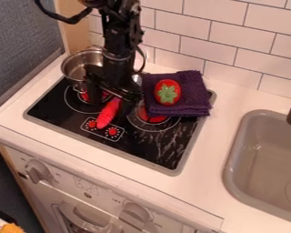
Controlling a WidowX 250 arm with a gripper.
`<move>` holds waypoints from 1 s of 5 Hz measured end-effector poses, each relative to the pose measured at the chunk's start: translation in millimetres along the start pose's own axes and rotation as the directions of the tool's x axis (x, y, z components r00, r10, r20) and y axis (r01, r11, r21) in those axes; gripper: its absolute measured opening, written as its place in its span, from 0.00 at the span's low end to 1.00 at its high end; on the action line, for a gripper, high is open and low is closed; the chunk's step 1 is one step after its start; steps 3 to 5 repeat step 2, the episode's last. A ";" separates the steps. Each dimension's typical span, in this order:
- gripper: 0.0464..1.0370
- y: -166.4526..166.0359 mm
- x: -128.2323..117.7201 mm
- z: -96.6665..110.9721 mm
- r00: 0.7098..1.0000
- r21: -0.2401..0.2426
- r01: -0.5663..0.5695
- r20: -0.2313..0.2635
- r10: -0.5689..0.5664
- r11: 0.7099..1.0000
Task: The moved that the robot are the object
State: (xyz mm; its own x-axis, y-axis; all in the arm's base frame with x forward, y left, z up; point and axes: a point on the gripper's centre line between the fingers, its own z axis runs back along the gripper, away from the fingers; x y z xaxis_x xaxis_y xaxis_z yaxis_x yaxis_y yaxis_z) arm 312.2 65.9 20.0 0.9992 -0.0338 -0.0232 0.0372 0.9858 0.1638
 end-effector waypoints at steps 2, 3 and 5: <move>0.96 -13.3 -0.9 30.8 0.982 -0.048 0.118 0.157 -0.110 0.992; 0.96 -13.3 -0.9 30.8 0.982 -0.048 0.118 0.157 -0.110 0.992; 0.96 -13.3 -0.9 30.8 0.982 -0.048 0.118 0.157 -0.110 0.992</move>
